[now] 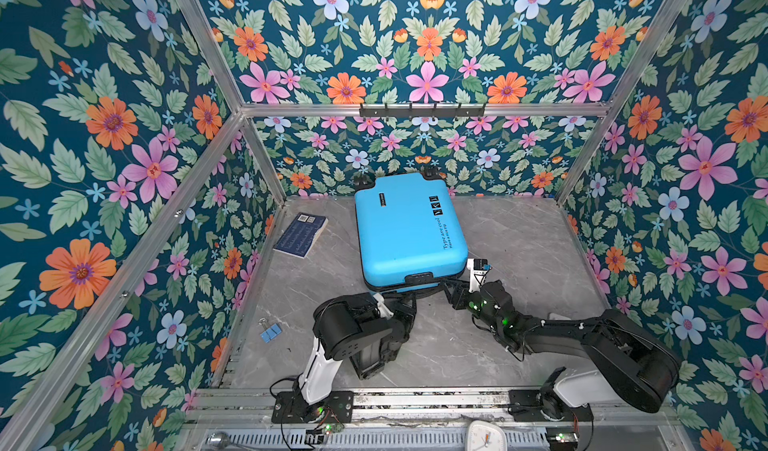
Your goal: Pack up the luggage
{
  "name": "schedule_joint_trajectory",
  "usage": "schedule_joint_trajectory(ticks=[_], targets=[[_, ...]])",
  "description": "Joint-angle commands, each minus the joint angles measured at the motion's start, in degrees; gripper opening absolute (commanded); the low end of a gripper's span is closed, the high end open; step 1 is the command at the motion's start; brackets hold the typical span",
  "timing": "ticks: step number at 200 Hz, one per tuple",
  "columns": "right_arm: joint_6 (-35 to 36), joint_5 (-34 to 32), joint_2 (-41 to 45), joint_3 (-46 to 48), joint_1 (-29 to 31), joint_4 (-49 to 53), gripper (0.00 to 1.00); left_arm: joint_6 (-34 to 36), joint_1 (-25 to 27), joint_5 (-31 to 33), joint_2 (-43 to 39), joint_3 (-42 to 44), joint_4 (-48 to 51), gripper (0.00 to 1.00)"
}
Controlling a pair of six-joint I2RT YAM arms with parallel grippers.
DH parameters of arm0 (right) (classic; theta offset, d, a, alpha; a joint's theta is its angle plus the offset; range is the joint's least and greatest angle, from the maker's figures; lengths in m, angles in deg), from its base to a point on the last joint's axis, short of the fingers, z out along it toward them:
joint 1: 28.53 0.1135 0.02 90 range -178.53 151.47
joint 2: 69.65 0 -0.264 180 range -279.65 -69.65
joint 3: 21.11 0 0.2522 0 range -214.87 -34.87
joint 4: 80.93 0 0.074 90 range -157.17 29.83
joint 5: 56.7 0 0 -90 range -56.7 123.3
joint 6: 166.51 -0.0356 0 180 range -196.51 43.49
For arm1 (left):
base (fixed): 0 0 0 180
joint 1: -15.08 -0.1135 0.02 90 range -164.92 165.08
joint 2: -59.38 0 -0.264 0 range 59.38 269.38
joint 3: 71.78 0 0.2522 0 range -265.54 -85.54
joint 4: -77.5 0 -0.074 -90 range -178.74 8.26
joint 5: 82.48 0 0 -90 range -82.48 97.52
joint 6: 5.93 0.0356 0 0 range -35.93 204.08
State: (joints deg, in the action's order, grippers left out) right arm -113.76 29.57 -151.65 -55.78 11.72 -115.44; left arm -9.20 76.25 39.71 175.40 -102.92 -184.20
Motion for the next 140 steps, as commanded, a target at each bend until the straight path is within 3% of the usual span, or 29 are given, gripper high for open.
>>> schedule_joint_trajectory(ticks=[1, 78, 140], targets=[[0.6, -1.1, -1.0, -0.1, 0.0, -1.0, 0.42, 5.1, 0.1, -2.1, 0.6, -0.3, -0.2, 0.0], [2.4, 2.3, -7.0, -2.9, 0.0, -6.8, 0.37, 4.8, 0.1, -2.2, 0.6, -0.2, -0.2, 0.0], [2.6, 3.3, -8.9, -4.1, 0.2, -10.2, 0.26, 4.5, 0.3, -2.4, 1.0, -0.3, -0.3, 0.0]])
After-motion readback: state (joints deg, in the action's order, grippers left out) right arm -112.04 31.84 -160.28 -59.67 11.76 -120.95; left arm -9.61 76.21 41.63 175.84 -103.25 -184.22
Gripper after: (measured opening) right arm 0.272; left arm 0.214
